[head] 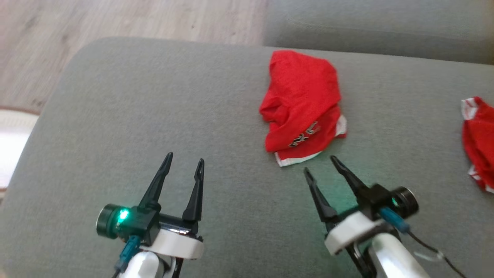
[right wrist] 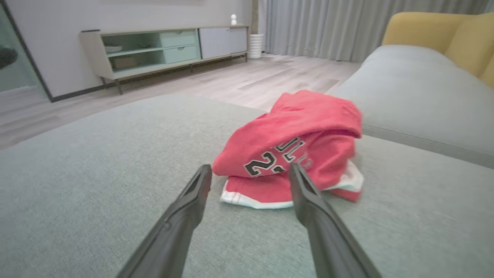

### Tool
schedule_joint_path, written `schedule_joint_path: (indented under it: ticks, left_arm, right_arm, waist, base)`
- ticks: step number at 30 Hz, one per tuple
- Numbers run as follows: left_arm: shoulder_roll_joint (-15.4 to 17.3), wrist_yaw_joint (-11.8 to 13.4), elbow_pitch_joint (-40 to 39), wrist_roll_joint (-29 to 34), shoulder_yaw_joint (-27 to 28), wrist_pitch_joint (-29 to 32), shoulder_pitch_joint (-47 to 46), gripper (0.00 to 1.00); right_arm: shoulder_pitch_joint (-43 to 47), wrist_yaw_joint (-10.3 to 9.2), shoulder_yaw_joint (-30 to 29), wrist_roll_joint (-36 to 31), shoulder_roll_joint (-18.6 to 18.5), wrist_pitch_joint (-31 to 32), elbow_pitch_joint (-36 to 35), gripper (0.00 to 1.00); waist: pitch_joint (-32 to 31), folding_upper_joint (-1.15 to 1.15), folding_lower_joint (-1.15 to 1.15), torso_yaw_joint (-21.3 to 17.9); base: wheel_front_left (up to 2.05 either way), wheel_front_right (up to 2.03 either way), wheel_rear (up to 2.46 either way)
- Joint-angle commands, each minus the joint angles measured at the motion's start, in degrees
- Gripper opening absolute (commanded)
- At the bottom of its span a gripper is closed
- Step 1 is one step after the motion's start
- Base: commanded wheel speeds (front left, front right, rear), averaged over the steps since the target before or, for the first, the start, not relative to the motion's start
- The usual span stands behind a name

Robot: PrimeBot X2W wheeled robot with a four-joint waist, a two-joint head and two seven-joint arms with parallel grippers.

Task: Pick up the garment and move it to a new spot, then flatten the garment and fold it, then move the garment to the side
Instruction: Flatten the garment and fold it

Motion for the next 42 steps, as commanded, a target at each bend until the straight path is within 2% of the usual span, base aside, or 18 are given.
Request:
schedule_joint_path:
  ticks: [1,13,20,25,26,27,31,35,42]
  left_arm:
    - [-0.4,-0.6,-1.5,0.6,2.5,-0.5,-2.9,1.00]
    - [-3.9,-3.7,0.2,2.5,4.1,-0.5,-4.3,1.00]
    - [-4.6,-4.3,0.5,2.7,5.2,-0.5,-4.9,1.00]
    - [-4.8,-4.4,0.9,2.9,5.3,-0.5,-4.9,1.00]
    - [-4.8,-4.5,0.9,2.8,5.3,-0.5,-4.9,1.00]
    - [-4.8,-4.5,1.0,2.8,5.3,-0.5,-4.8,1.00]
    - [-4.8,-4.7,1.2,2.9,5.4,-0.5,-4.6,1.00]
    - [-4.9,-4.7,1.2,2.8,5.7,-0.5,-4.3,1.00]
    - [-4.9,-5.1,1.2,2.5,6.0,-0.5,-3.6,1.00]
  right_arm:
    - [-3.7,-0.05,2.2,-0.2,-0.5,0.2,0.4,1.00]
    - [-17.2,-0.05,2.9,-0.3,-1.6,3.5,20.8,1.00]
    - [-21.1,-0.05,4.1,-1.1,-1.1,5.7,29.4,1.00]
    - [-22.4,-0.05,6.8,-1.2,-0.7,6.3,33.0,1.00]
    - [-22.6,-0.05,7.1,-0.9,-0.6,6.3,33.8,0.33]
    - [-23.0,-0.05,7.2,-0.8,-0.6,6.1,34.5,0.00]
    - [-24.5,-0.05,7.7,1.0,-0.1,4.2,35.5,0.00]
    - [-27.2,-0.05,9.8,3.9,0.4,2.1,33.7,0.00]
    - [-35.6,-0.05,19.1,13.8,0.6,0.4,22.6,0.00]
  waist:
    - [1.7,0.00,0.00,2.0]
    - [6.5,0.00,0.00,9.3]
    - [6.9,0.00,0.00,11.0]
    - [6.4,0.00,0.00,11.2]
    - [6.2,0.00,0.00,11.2]
    - [6.0,0.00,0.00,11.1]
    - [4.9,0.00,0.00,10.8]
    - [3.6,0.00,0.00,10.3]
    - [1.9,0.00,0.00,9.2]
  base:
    - [0.00,0.00,0.00]
    - [0.00,0.00,0.00]
    - [0.00,0.00,0.00]
    - [0.00,0.00,0.00]
    - [0.00,0.00,0.00]
    - [0.00,0.00,0.00]
    - [0.00,0.00,0.00]
    - [0.00,0.00,0.00]
    - [0.00,0.00,0.00]
